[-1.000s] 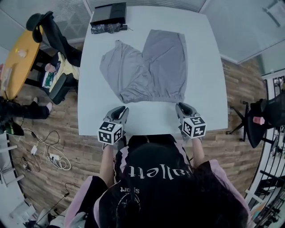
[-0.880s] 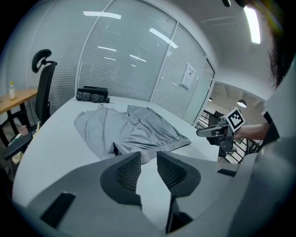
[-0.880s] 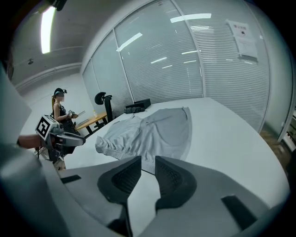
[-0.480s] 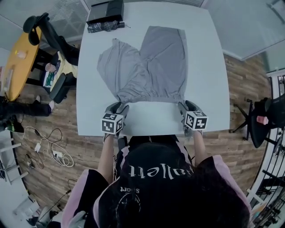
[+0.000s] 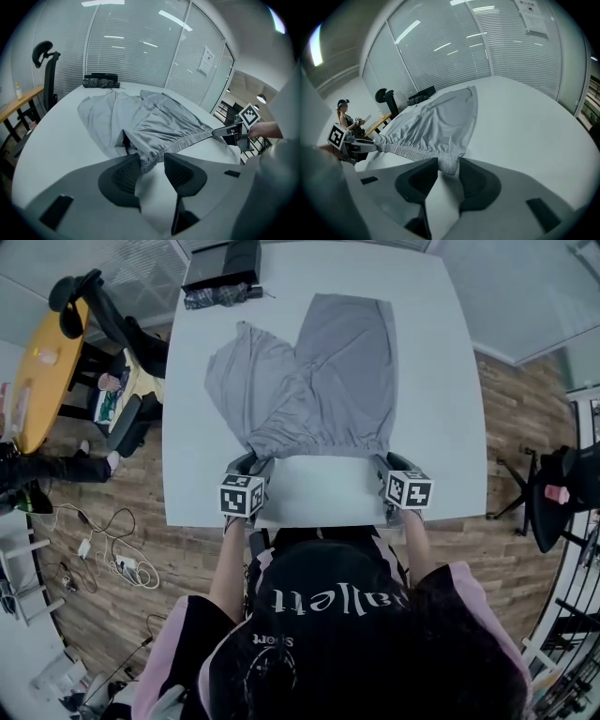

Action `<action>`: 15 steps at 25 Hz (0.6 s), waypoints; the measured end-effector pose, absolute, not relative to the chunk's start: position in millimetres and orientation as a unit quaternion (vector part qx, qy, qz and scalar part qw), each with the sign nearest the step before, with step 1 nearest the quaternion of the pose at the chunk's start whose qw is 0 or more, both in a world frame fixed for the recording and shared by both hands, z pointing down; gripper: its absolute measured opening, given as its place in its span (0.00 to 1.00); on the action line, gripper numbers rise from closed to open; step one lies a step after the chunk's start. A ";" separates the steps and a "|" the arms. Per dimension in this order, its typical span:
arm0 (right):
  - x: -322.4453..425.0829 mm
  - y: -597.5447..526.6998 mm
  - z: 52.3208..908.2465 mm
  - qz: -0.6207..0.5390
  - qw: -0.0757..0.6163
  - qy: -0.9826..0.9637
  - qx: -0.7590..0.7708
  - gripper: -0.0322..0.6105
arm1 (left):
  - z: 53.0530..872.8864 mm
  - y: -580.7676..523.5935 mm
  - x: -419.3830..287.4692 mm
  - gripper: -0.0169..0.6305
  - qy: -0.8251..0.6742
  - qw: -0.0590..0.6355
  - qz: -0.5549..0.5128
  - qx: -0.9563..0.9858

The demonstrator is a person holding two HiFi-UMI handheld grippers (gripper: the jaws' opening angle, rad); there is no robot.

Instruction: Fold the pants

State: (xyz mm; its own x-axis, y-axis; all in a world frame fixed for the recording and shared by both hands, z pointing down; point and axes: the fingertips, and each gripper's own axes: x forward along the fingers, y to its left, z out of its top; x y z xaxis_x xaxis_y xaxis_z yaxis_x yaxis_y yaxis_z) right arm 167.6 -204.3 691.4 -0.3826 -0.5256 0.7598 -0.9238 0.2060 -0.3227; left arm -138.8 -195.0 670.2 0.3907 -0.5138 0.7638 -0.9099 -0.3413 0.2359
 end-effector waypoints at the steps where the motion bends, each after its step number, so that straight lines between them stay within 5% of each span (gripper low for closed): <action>1: 167.7 -204.7 692.1 0.393 0.254 -0.732 0.495 0.27 | 670.5 -194.9 -139.6 0.30 -0.467 0.335 0.297 0.762; 7: 166.8 -206.3 684.7 0.392 0.236 -0.736 0.499 0.15 | 669.1 -189.7 -141.4 0.19 -0.468 0.336 0.300 0.760; 15: 162.4 -208.1 656.3 0.373 0.212 -0.754 0.497 0.13 | 644.7 -180.7 -132.1 0.14 -0.456 0.316 0.281 0.784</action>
State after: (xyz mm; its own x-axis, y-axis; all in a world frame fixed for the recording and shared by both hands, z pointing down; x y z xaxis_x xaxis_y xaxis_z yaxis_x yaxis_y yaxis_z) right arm 162.4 -208.1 656.3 -0.4151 -0.5910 0.6917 -0.9083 0.2263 -0.3517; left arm -132.1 -180.7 644.7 0.4272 -0.5364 0.7279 -0.8912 -0.3856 0.2389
